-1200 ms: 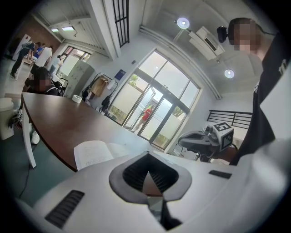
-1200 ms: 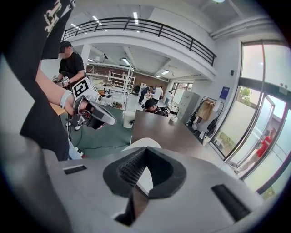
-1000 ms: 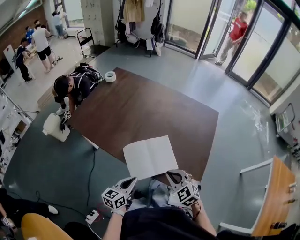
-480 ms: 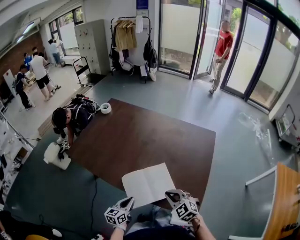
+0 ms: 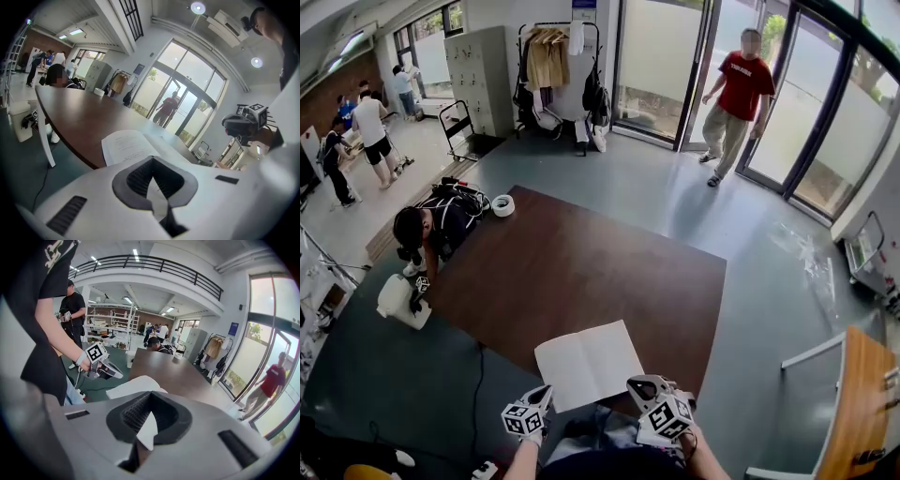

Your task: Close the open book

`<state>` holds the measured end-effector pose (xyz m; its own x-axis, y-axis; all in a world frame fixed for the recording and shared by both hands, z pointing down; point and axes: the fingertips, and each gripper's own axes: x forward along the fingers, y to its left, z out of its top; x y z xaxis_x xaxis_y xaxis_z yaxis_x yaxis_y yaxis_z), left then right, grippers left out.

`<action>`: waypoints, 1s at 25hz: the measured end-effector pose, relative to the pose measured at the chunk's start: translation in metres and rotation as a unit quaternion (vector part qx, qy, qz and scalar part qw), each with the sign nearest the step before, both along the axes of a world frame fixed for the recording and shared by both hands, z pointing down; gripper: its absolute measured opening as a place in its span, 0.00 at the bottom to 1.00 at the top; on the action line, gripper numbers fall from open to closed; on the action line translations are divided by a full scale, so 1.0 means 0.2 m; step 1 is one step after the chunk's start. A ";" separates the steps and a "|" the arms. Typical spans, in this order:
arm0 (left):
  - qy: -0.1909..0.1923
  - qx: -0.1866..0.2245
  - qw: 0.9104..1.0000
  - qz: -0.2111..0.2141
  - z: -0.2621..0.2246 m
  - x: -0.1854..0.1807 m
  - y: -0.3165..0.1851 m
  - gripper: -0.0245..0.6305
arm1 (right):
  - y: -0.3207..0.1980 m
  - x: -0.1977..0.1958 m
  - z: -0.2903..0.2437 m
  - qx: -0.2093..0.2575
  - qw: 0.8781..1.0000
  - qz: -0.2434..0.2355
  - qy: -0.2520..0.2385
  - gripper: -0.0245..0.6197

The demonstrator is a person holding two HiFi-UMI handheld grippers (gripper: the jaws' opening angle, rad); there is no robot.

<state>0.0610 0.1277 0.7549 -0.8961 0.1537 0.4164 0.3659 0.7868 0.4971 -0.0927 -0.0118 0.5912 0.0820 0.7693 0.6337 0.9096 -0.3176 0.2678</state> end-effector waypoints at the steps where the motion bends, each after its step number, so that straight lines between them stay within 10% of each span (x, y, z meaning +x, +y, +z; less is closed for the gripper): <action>1: 0.002 0.002 1.000 -0.001 0.02 0.00 0.01 0.04 | 0.00 0.00 0.00 0.002 1.000 -0.001 -0.001 0.02; 25: 0.058 0.034 0.997 -0.028 0.65 0.10 0.13 0.04 | -0.02 0.02 0.07 0.014 0.999 -0.015 -0.042 0.02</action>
